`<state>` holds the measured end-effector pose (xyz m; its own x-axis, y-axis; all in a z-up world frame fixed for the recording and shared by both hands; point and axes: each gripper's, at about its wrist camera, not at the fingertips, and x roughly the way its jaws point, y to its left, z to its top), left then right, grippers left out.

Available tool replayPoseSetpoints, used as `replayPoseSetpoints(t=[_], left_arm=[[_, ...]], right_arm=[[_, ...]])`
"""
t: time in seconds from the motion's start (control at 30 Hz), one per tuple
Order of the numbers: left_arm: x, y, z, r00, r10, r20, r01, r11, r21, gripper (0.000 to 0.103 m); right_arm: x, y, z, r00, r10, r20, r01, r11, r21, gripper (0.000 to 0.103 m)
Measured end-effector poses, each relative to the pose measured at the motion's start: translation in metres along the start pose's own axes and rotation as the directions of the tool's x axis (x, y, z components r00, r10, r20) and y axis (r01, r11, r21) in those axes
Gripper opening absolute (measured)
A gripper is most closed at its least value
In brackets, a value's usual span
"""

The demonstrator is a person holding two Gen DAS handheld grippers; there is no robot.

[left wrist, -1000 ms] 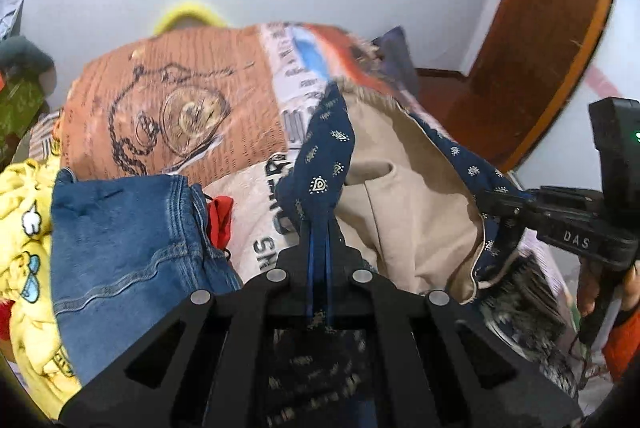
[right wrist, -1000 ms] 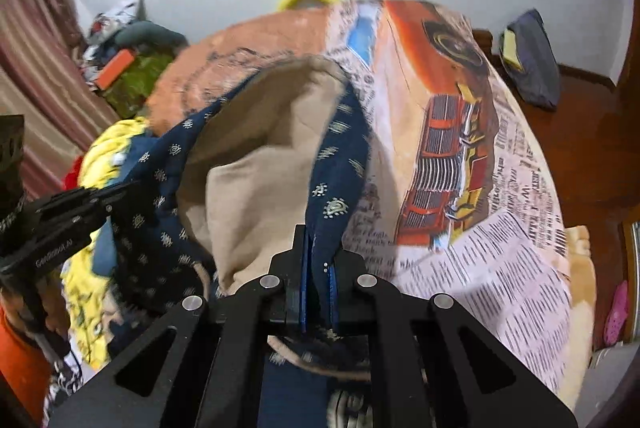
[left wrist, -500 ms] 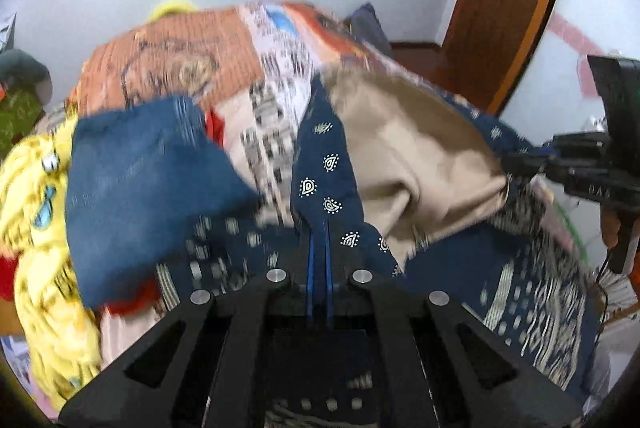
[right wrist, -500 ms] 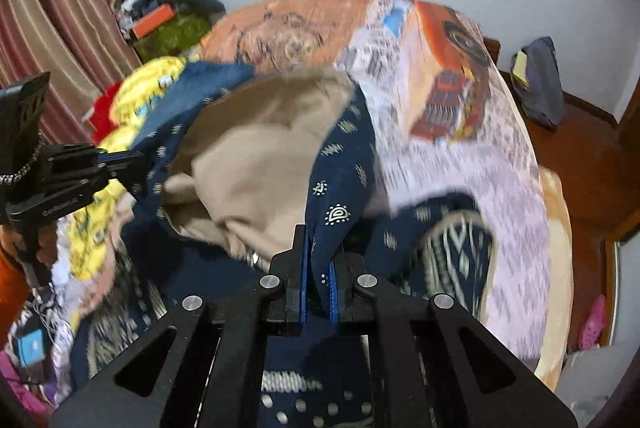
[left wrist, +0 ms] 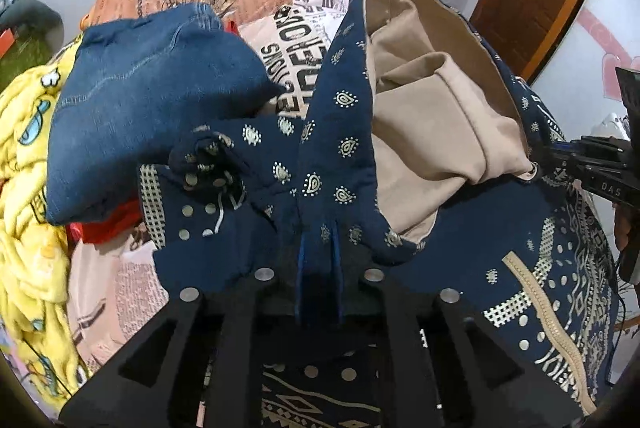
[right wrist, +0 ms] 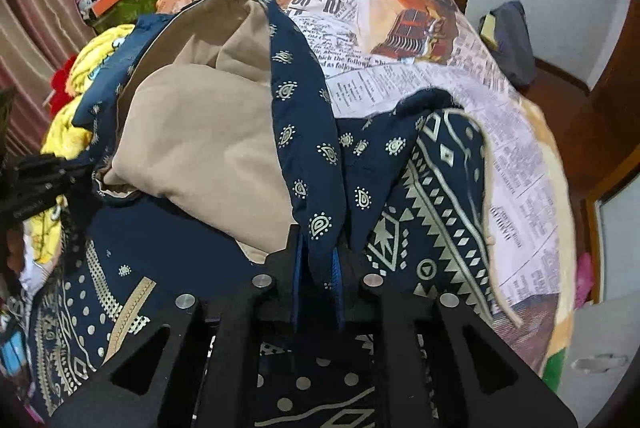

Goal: Fold large clothes

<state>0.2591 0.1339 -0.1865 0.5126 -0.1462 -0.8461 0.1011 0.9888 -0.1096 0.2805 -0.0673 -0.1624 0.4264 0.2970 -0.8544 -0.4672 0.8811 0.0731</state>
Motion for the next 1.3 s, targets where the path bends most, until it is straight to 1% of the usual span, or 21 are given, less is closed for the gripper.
replayPoseSetpoints(t=[0.07,0.13,0.2,0.27,0.33,0.4,0.5,0.63,0.8,0.9,0.97,1.0,1.03,1.07,1.1,1.13,1.17,1.2,1.23,1.3], left_arm=[[-0.007,-0.003,0.006,1.000,0.012,0.007,-0.012,1.000,0.023,0.024],[-0.015,-0.008,0.013,0.999,0.021,0.035,-0.022,0.999,0.046,0.037],[-0.024,-0.011,0.023,0.997,0.026,0.068,-0.030,0.998,0.059,0.040],[-0.029,-0.012,0.034,0.996,0.015,0.087,-0.021,0.998,0.065,0.041],[-0.030,-0.016,0.048,0.995,0.017,0.103,-0.024,0.997,0.073,0.044],[-0.027,-0.020,0.061,0.994,0.023,0.111,-0.032,0.996,0.080,0.044],[-0.015,-0.022,0.078,0.994,0.015,0.111,-0.024,0.997,0.077,0.044],[0.008,-0.018,0.106,0.996,-0.007,0.085,0.004,0.999,0.040,0.044],[0.037,-0.013,0.124,0.998,-0.035,0.054,0.036,0.999,-0.008,0.044],[0.049,-0.010,0.130,0.997,-0.059,0.044,0.061,0.997,-0.037,0.044],[0.055,-0.009,0.133,0.996,-0.076,0.044,0.078,0.996,-0.047,0.043],[0.056,-0.009,0.134,0.996,-0.078,0.049,0.080,0.996,-0.048,0.039],[0.057,-0.010,0.135,0.995,-0.080,0.052,0.082,0.996,-0.046,0.033],[0.058,-0.010,0.136,0.995,-0.080,0.051,0.082,0.996,-0.045,0.031],[0.058,-0.011,0.137,0.995,-0.080,0.054,0.083,0.996,-0.043,0.024],[0.058,-0.012,0.138,0.995,-0.078,0.060,0.081,0.996,-0.042,0.016],[0.056,-0.014,0.137,0.995,-0.077,0.063,0.079,0.996,-0.041,0.013],[0.054,-0.015,0.138,0.994,-0.081,0.068,0.084,0.996,-0.035,0.009],[0.051,-0.015,0.138,0.994,-0.084,0.076,0.086,0.996,-0.030,0.006],[0.040,-0.018,0.138,0.991,-0.087,0.100,0.089,0.996,-0.015,0.006]], right_arm=[[-0.005,0.004,0.003,1.000,-0.015,-0.003,0.015,1.000,-0.016,0.019],[-0.012,0.005,0.009,1.000,-0.011,0.011,0.011,1.000,-0.019,0.024],[-0.018,0.005,0.014,0.999,-0.001,0.033,0.001,1.000,-0.015,0.030],[-0.025,0.004,0.022,0.998,0.008,0.064,-0.007,1.000,-0.007,0.043],[-0.028,0.004,0.030,0.995,0.010,0.097,-0.009,1.000,-0.001,0.046],[-0.027,0.004,0.041,0.994,0.013,0.112,-0.013,1.000,0.004,0.046],[-0.019,0.002,0.056,0.993,0.020,0.116,-0.023,1.000,0.019,0.046],[0.000,-0.002,0.071,0.995,0.045,0.089,-0.048,0.998,0.039,0.047],[0.024,-0.010,0.083,0.995,0.091,0.041,-0.095,0.990,0.100,0.046],[0.035,-0.015,0.087,0.990,0.132,0.038,-0.136,0.981,0.141,0.046],[0.039,-0.016,0.090,0.991,0.131,0.040,-0.136,0.980,0.143,0.046],[0.040,-0.015,0.090,0.991,0.126,0.042,-0.130,0.982,0.134,0.046],[0.040,-0.014,0.091,0.992,0.118,0.051,-0.124,0.984,0.125,0.046],[0.038,-0.013,0.091,0.992,0.103,0.071,-0.110,0.988,0.110,0.043],[0.037,-0.011,0.092,0.993,0.085,0.084,-0.093,0.991,0.092,0.040],[0.037,-0.009,0.093,0.993,0.073,0.091,-0.079,0.994,0.070,0.031],[0.037,-0.007,0.094,0.993,0.076,0.089,-0.081,0.995,0.053,0.020],[0.036,-0.005,0.094,0.992,0.091,0.085,-0.095,0.994,0.045,0.015],[0.036,-0.006,0.095,0.991,0.101,0.086,-0.105,0.993,0.046,0.012],[0.031,-0.006,0.095,0.987,0.118,0.105,-0.123,0.992,0.039,0.010]])
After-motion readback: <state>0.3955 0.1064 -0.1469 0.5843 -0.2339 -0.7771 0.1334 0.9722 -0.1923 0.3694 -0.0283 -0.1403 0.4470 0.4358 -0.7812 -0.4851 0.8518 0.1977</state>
